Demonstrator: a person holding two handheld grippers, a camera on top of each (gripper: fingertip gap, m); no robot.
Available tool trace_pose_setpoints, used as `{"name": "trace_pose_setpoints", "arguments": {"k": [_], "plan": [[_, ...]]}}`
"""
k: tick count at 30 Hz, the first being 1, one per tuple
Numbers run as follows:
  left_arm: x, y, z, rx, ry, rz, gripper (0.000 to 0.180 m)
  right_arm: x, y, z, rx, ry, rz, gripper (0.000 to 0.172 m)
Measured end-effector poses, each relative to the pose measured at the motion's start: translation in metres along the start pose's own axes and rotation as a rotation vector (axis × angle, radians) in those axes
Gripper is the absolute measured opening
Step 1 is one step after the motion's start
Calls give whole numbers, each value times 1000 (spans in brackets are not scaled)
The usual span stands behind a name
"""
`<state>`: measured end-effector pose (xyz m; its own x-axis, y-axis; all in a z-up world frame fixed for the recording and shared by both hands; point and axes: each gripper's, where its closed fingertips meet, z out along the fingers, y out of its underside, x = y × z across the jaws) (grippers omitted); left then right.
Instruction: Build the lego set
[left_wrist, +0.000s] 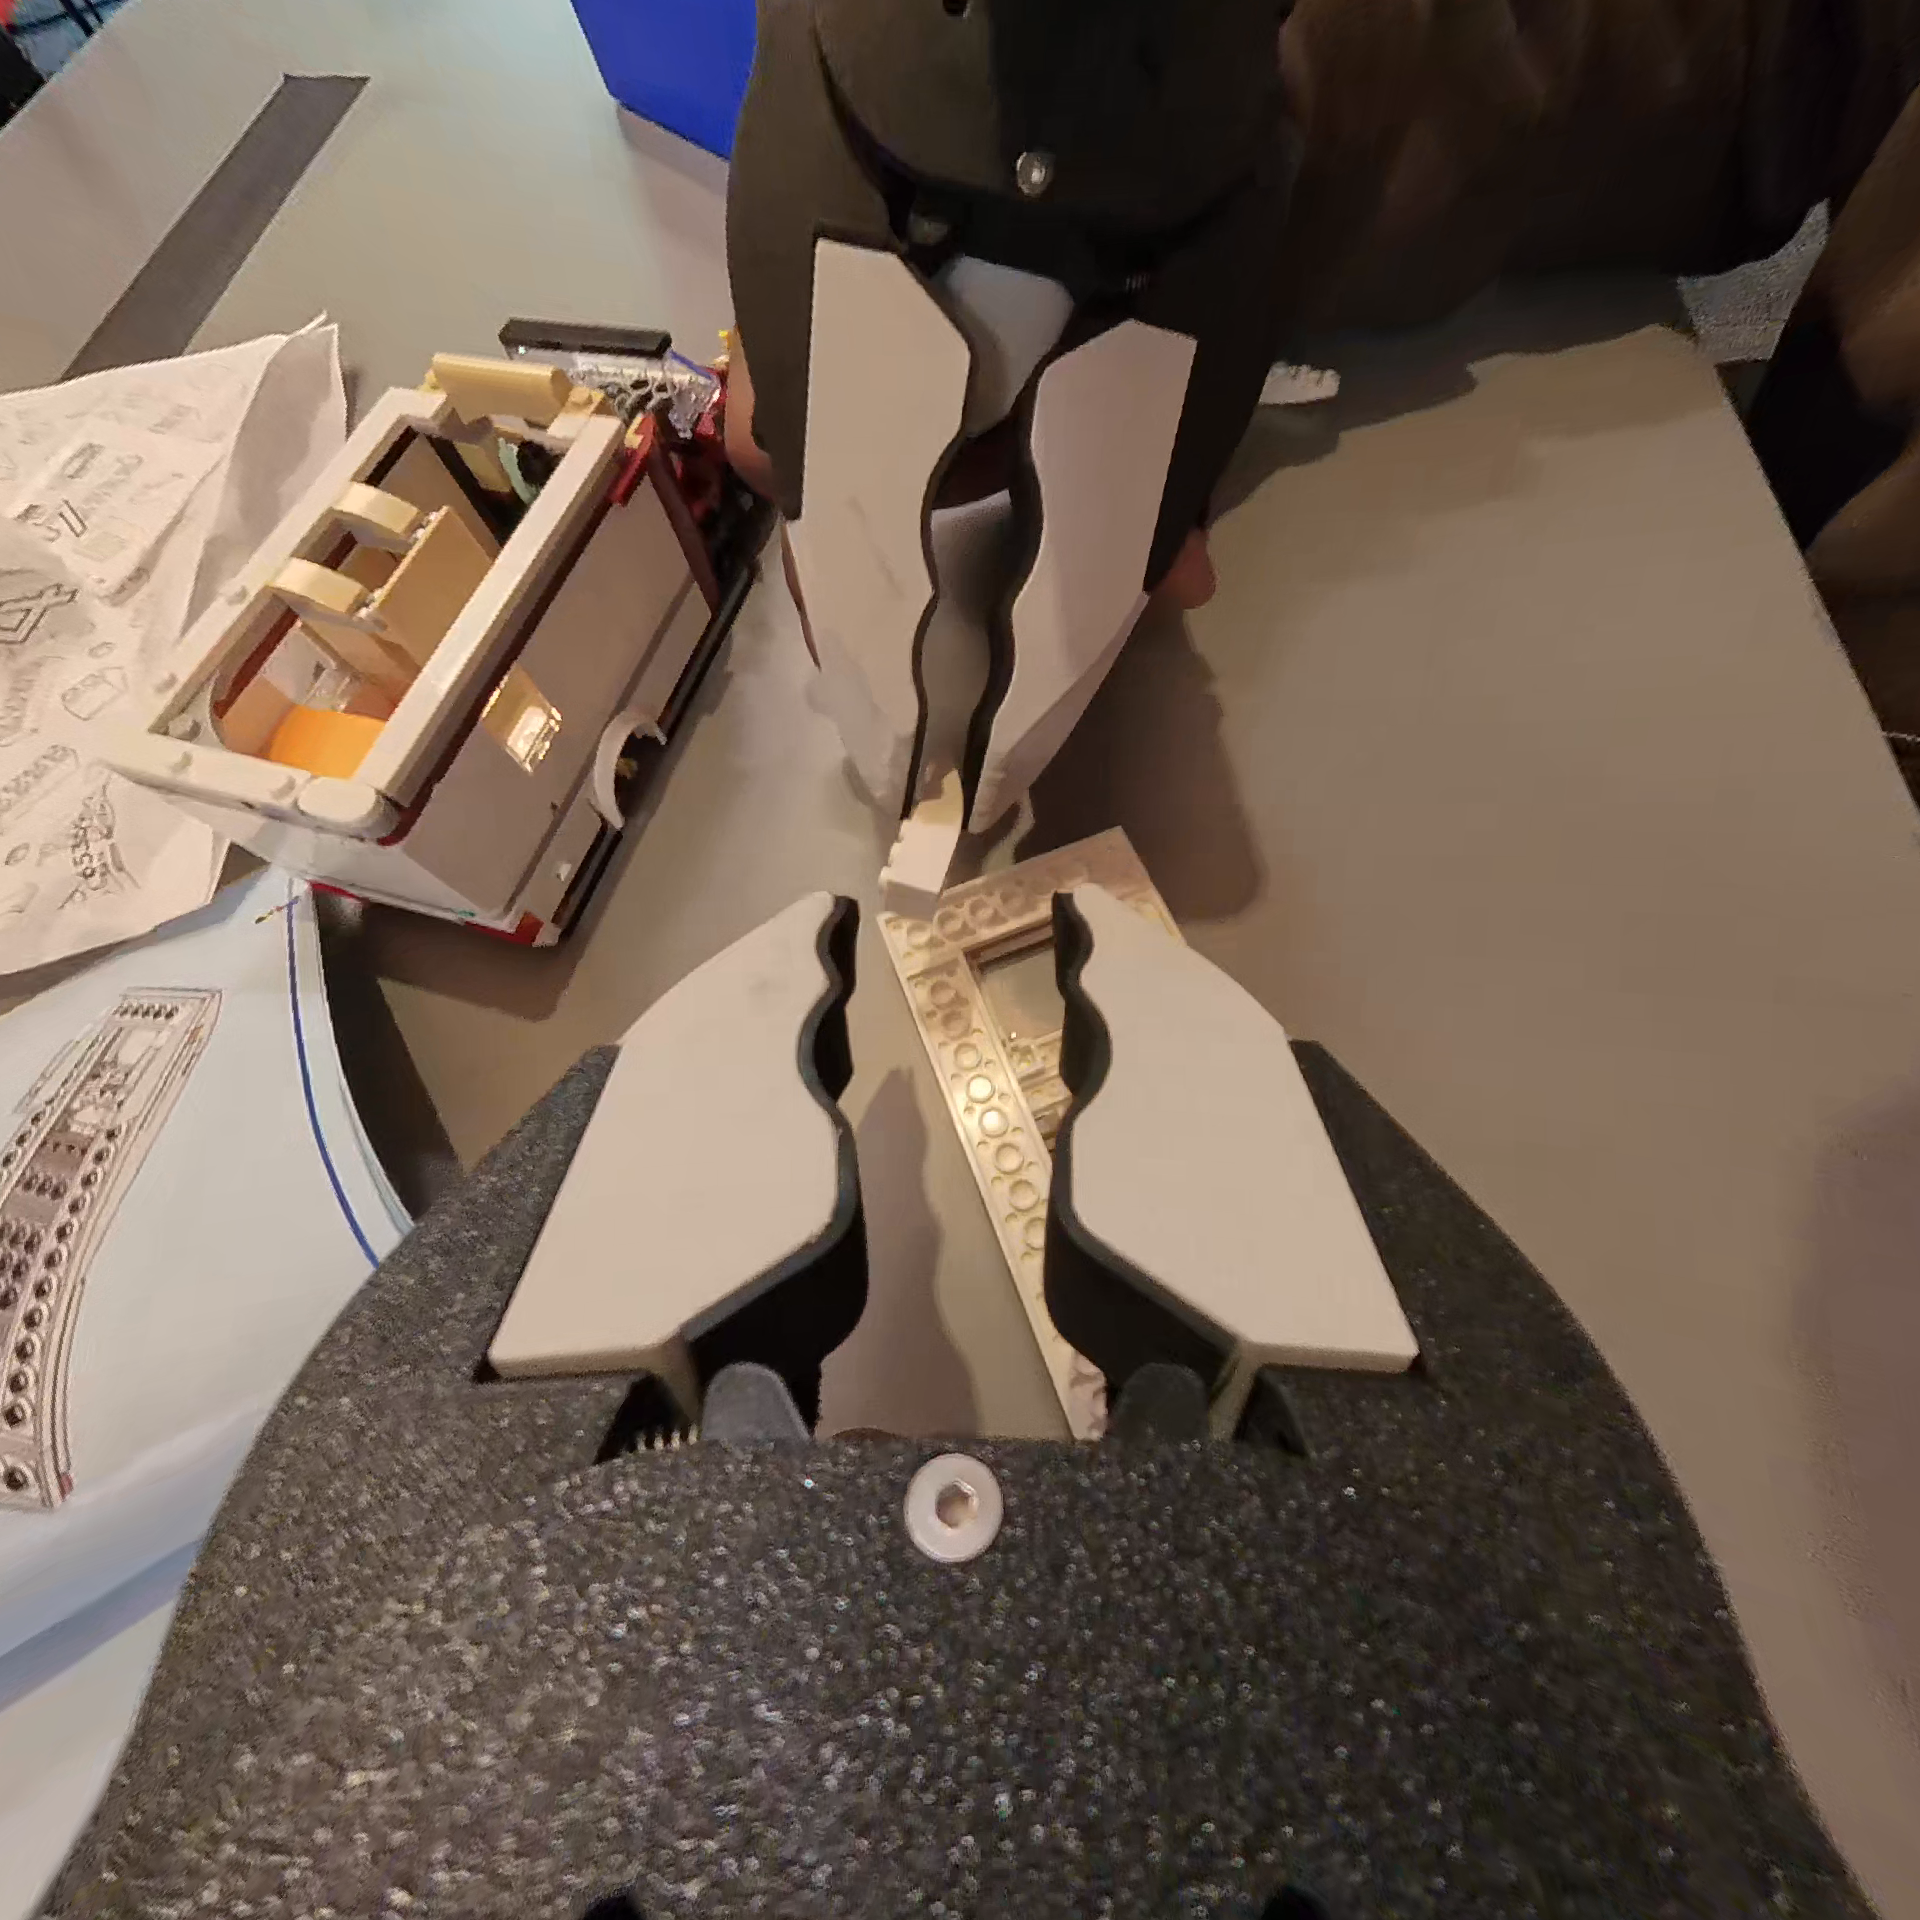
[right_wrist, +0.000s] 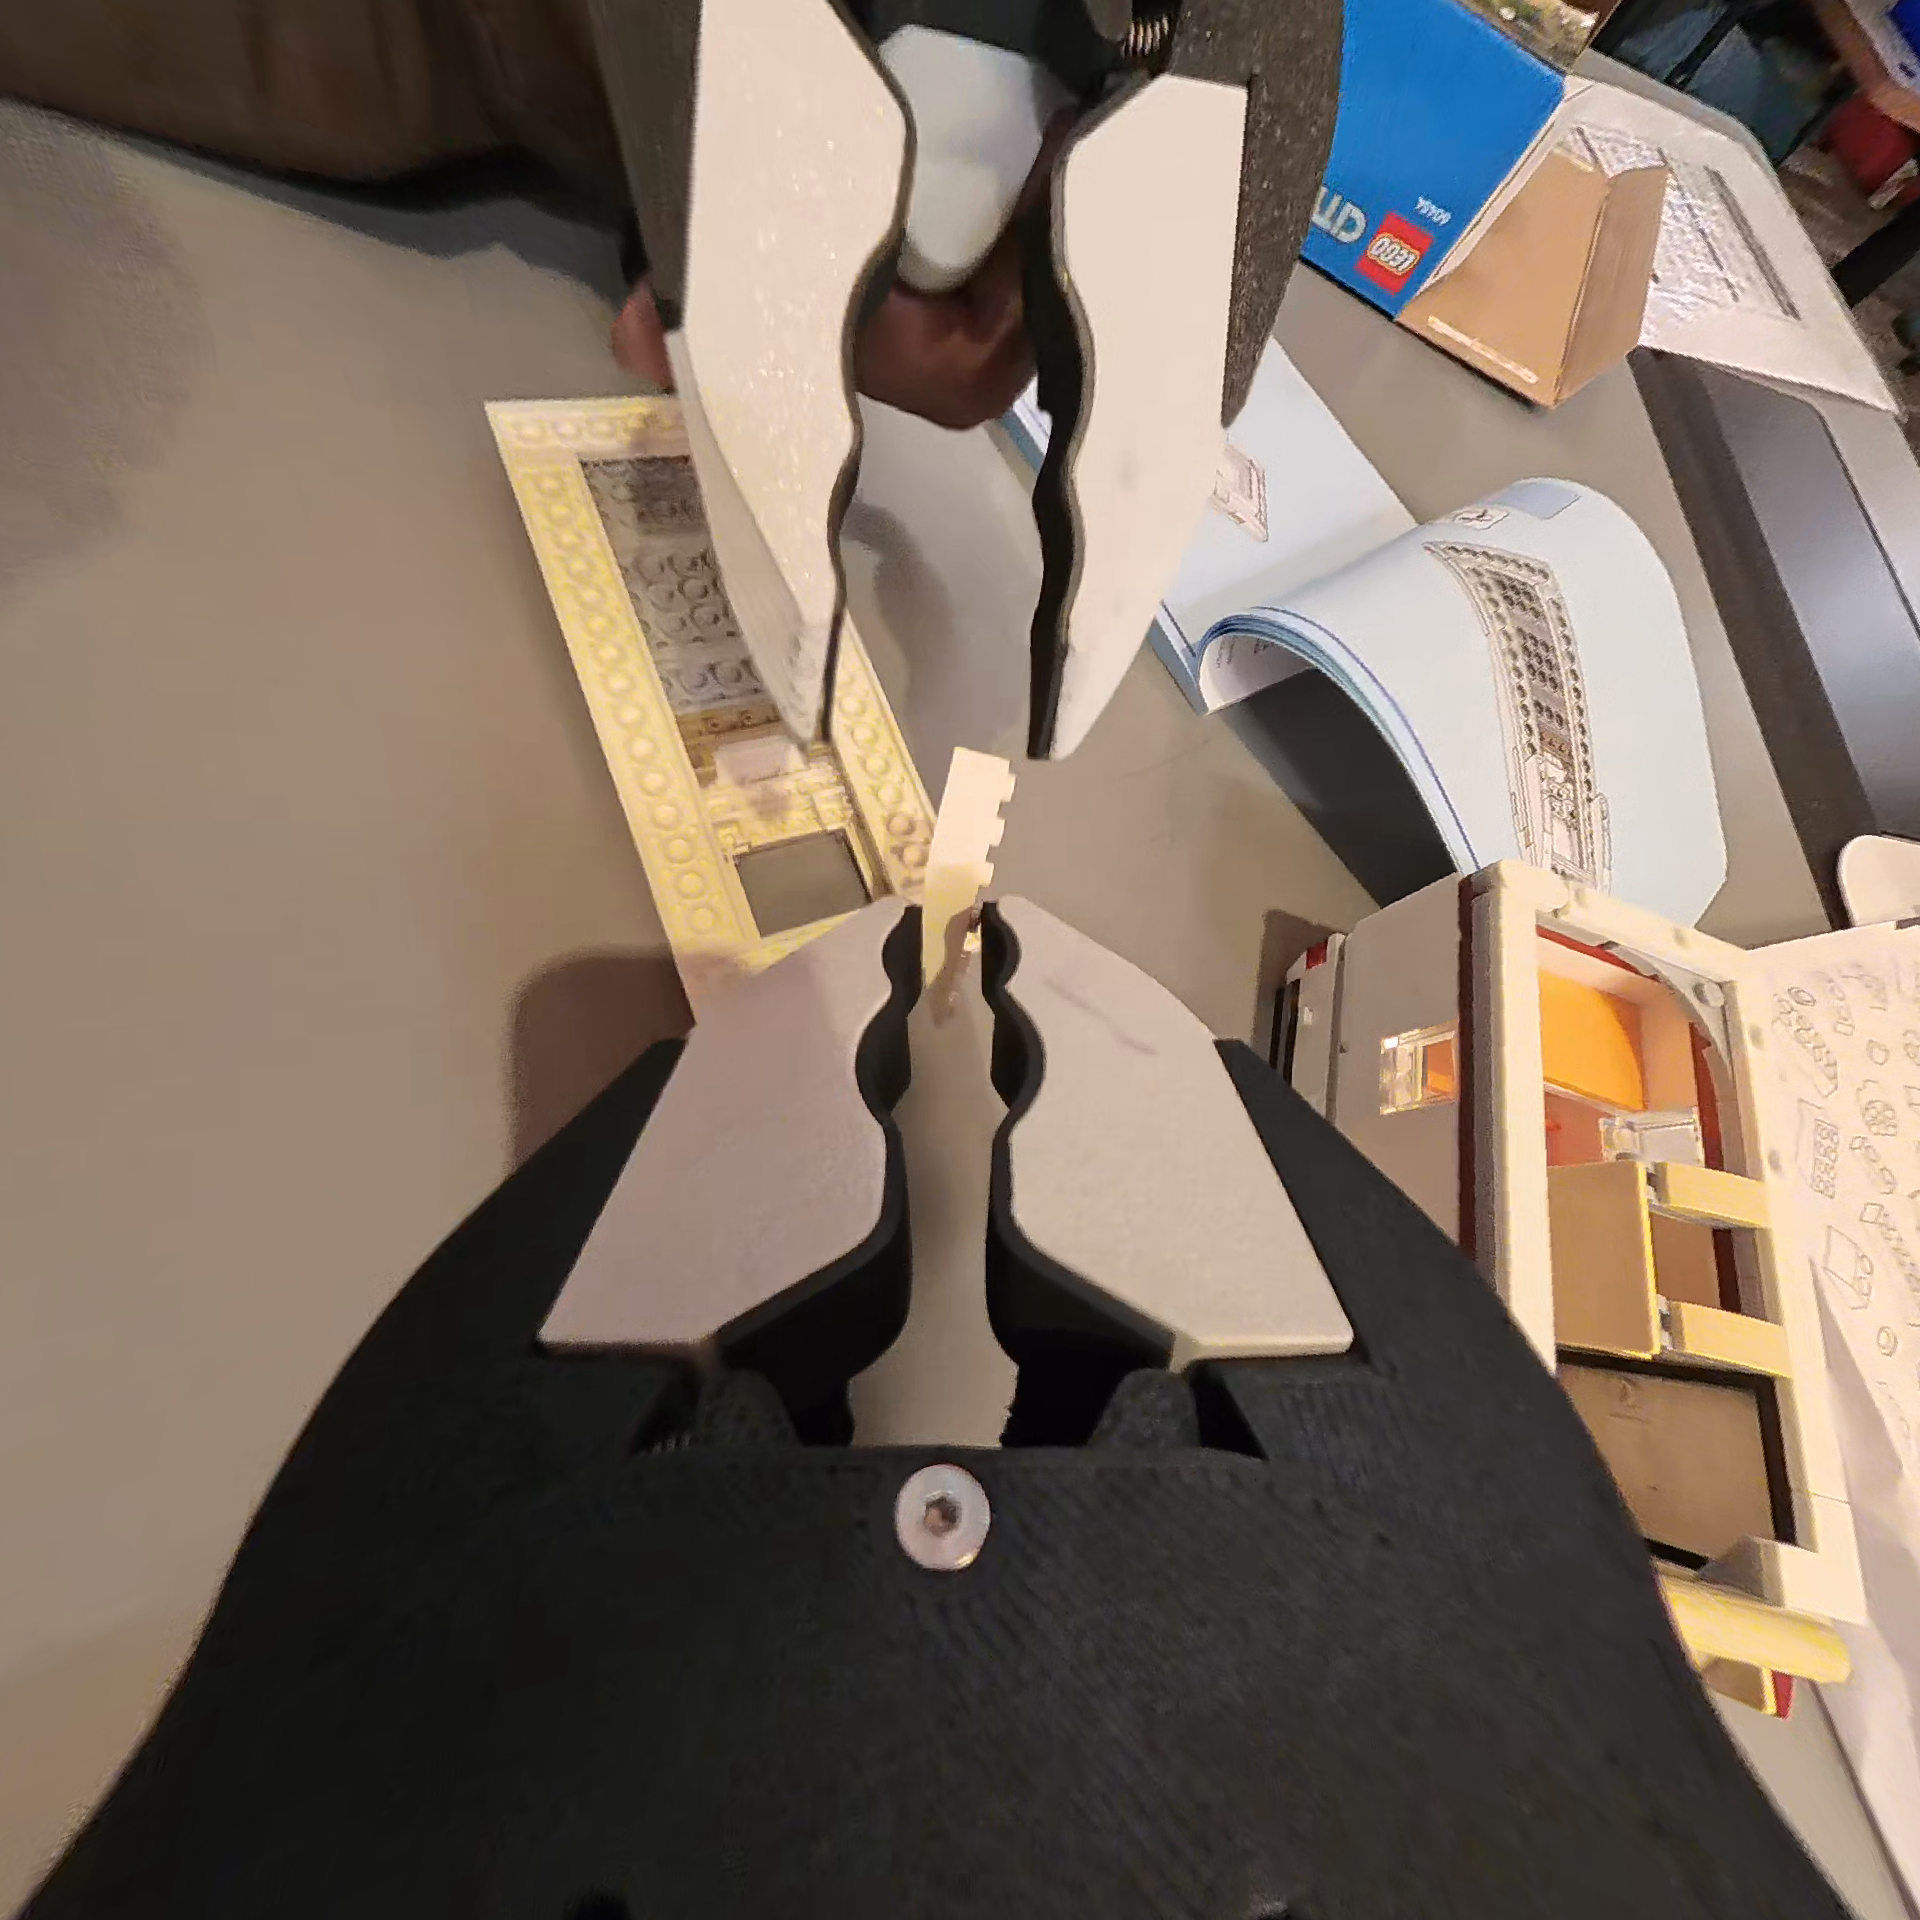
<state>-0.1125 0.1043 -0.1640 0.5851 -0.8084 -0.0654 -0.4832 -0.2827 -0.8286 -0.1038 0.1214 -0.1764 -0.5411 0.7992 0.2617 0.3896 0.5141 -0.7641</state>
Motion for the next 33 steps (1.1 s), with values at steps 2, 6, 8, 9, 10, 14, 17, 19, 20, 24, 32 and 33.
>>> {"name": "trace_pose_setpoints", "arguments": {"k": [2, 6, 8, 9, 10, 14, 17, 19, 20, 24, 32, 33], "plan": [[0, 4, -1, -3, -4, -9, 37, -1, 3, 2, -1, -10, 5, 10], [-3, 8, 0, -5, -16, -14, 35, -1, 5, 6, -8, -27, 9, 10], [-3, 8, 2, 0, -15, -11, 31, -2, 4, 8, -9, -33, 5, 10], [-2, 9, 3, -2, -15, -5, 29, -3, 3, 9, -7, -39, 4, 10], [-2, 9, 4, -5, -16, 3, 26, -4, 2, 9, -5, -43, 2, 10], [0, 11, 8, -18, -31, 40, 18, -7, 0, 11, -13, -50, -18, 10], [0, 14, 10, -31, -36, 46, 13, -9, 0, 12, -19, -51, -28, 10], [-1, 15, 11, -32, -27, 3, 13, -8, 0, 12, -16, -41, -30, 10], [-2, 15, 10, -29, -23, -39, 13, -6, 0, 12, -14, -27, -31, 10], [-5, 16, 7, 7, 16, -263, 13, 5, 4, 8, -25, 70, -59, 21], [-11, 12, 1, 99, 94, -599, 12, 10, 5, 9, -37, 173, -153, 25], [-11, 12, 1, 99, 97, -605, 13, 10, 5, 9, -40, 183, -163, 24]]}}
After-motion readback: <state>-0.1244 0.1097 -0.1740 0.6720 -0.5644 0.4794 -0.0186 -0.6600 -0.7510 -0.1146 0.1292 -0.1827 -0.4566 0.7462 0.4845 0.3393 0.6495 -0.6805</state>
